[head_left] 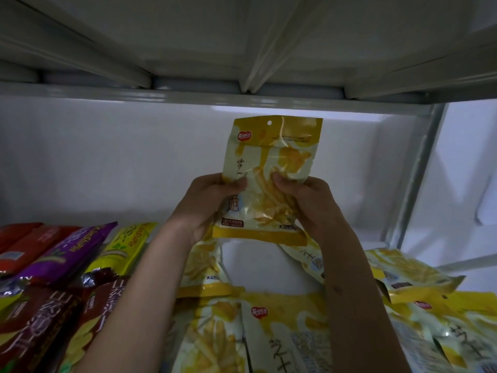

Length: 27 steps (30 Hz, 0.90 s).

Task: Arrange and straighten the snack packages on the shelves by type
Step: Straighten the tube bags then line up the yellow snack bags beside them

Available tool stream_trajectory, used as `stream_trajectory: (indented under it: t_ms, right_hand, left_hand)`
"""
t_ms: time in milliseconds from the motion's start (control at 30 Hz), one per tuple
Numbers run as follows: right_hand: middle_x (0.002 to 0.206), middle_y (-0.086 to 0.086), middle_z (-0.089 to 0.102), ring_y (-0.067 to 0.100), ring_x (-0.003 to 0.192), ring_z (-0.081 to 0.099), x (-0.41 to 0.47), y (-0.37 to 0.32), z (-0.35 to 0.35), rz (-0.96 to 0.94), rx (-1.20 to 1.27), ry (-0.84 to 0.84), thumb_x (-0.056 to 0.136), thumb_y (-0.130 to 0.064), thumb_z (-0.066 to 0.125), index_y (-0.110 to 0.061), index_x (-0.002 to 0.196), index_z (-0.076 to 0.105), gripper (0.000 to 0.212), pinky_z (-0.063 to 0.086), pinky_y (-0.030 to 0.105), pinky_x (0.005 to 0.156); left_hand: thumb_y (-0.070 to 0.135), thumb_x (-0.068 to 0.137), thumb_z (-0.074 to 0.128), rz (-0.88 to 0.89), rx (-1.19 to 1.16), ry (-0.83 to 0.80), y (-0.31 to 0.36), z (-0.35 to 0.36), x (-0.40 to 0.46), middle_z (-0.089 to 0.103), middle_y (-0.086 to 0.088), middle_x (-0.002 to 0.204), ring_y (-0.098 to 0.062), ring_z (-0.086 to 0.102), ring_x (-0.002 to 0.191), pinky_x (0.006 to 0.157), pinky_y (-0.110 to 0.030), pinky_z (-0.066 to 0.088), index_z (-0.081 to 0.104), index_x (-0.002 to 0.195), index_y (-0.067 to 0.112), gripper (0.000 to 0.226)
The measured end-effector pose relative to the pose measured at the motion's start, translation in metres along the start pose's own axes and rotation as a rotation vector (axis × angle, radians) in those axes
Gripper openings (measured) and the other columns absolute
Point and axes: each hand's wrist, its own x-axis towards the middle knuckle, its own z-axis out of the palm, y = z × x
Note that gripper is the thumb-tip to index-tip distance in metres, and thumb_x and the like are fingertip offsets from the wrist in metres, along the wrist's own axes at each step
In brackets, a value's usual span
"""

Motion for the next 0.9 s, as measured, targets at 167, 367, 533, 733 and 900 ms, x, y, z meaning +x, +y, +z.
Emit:
stream_trajectory:
  t_ms: [167,367,533,733,900]
  right_hand:
    - [0.113,0.011,0.079,0.032,0.105,0.077,-0.001,0.003,0.008,0.01,0.045,-0.026,0.089,-0.022,0.081,-0.005,0.121,0.073,0.037,0.059,0.054,0.097]
    - [0.113,0.012,0.079,0.031,0.105,0.077,-0.003,-0.001,0.009,-0.053,0.039,-0.029,0.09,-0.016,0.078,-0.004,0.118,0.075,0.031,0.06,0.055,0.096]
    - [0.111,0.011,0.08,0.03,0.104,0.077,-0.008,-0.005,0.014,-0.017,0.028,-0.05,0.087,-0.019,0.083,-0.004,0.117,0.076,0.035,0.059,0.054,0.097]
    - [0.111,0.01,0.08,0.03,0.104,0.077,-0.011,-0.012,0.012,-0.058,0.039,-0.033,0.091,-0.017,0.078,-0.006,0.115,0.076,0.026,0.061,0.053,0.094]
    - [0.103,0.011,0.081,0.03,0.097,0.079,-0.009,-0.011,0.012,-0.088,0.012,0.024,0.086,-0.014,0.083,-0.006,0.105,0.079,0.021,0.062,0.054,0.092]
  left_hand:
    - [0.009,0.08,0.079,0.065,-0.07,-0.009,-0.006,-0.002,0.001,0.076,-0.02,0.117,-0.038,0.075,0.108,0.092,-0.049,0.061,0.073,0.121,-0.001,0.043]
    - [0.006,0.092,0.071,0.038,-0.067,0.009,0.001,-0.001,-0.004,0.076,-0.02,0.116,-0.041,0.073,0.11,0.097,-0.053,0.059,0.073,0.121,0.001,0.029]
    - [0.01,0.088,0.075,0.092,-0.139,0.071,0.002,0.003,-0.006,0.076,-0.025,0.114,-0.044,0.072,0.109,0.092,-0.054,0.061,0.072,0.119,-0.003,0.034]
    - [0.013,0.081,0.079,0.088,-0.135,0.02,0.003,-0.002,-0.006,0.073,-0.023,0.123,-0.043,0.069,0.117,0.105,-0.062,0.052,0.07,0.126,0.0,0.047]
    - [0.022,0.092,0.068,0.043,-0.172,-0.06,0.008,-0.001,-0.008,0.07,-0.026,0.129,-0.045,0.068,0.119,0.103,-0.057,0.054,0.064,0.133,-0.003,0.047]
